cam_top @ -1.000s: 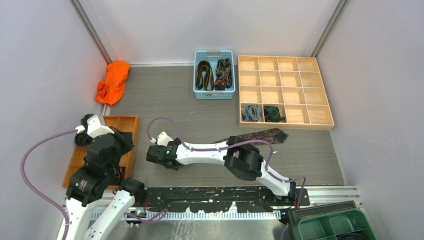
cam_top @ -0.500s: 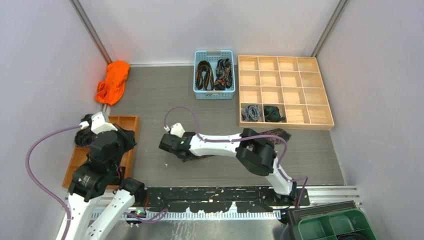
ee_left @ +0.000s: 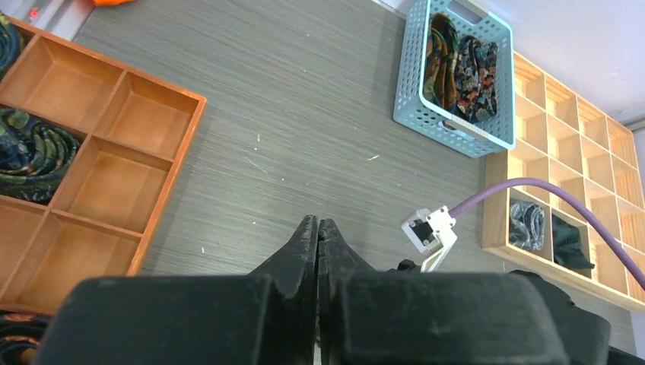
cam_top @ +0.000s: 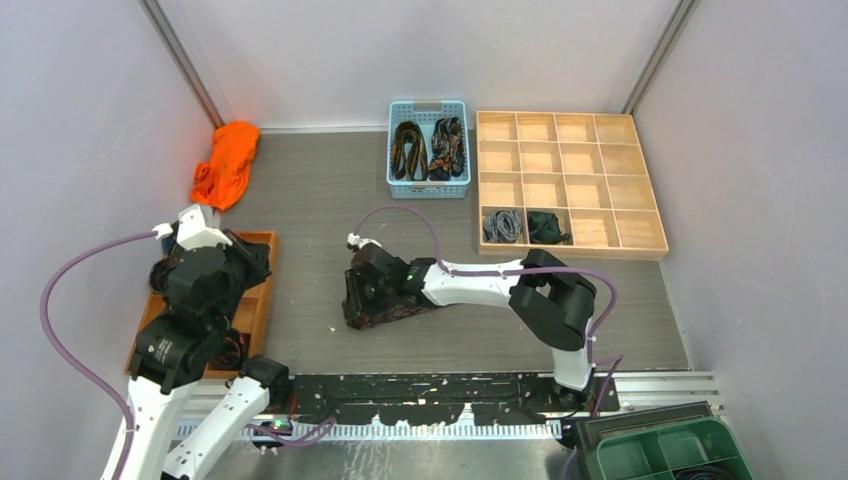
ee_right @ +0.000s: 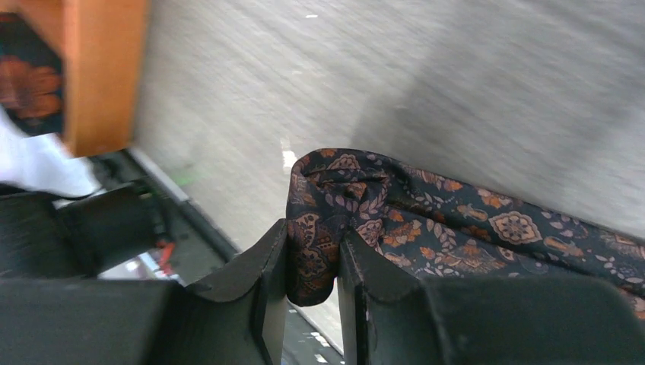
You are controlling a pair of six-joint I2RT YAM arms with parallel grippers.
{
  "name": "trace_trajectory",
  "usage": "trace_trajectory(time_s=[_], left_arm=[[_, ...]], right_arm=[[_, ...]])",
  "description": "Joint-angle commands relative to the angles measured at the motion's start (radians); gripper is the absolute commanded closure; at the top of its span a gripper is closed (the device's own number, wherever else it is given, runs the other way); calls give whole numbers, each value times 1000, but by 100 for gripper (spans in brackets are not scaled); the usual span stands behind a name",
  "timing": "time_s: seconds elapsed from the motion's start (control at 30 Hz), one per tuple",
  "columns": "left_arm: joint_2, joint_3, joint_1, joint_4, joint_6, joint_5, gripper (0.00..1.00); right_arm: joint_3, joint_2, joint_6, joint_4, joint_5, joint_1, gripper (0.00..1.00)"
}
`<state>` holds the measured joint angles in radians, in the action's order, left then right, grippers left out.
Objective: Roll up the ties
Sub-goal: Roll the tie at the center of the board.
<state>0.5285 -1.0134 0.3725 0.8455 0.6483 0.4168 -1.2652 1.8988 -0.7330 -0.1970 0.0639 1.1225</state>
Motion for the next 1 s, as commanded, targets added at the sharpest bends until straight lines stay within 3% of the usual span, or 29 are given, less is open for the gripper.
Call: trace_trajectory(time_s=[0.0,0.23,0.47,0.6,0.8,0.97], left_arm=[[28,-16,-1,-81,-15,-47,100],[57,23,-1,-123,1,-106,100],[78,34,-1,-144,7,-134,100],[94,52,-1,-173,10,-165,100],[146,111,-1,-229,23,-231,100],[191,177,-1,-272,25,-261,100]], right_arm=[[72,-71,-139,313,204,-19,68],[261,-66,-274,596,281,-58,68],[382,-66,-307,697,269,-78,69],[405,-67,-303,672,265,-90,65],[382,-93,-246,520,211,-91,44],[360,-154,-177,371,123,-89,42]])
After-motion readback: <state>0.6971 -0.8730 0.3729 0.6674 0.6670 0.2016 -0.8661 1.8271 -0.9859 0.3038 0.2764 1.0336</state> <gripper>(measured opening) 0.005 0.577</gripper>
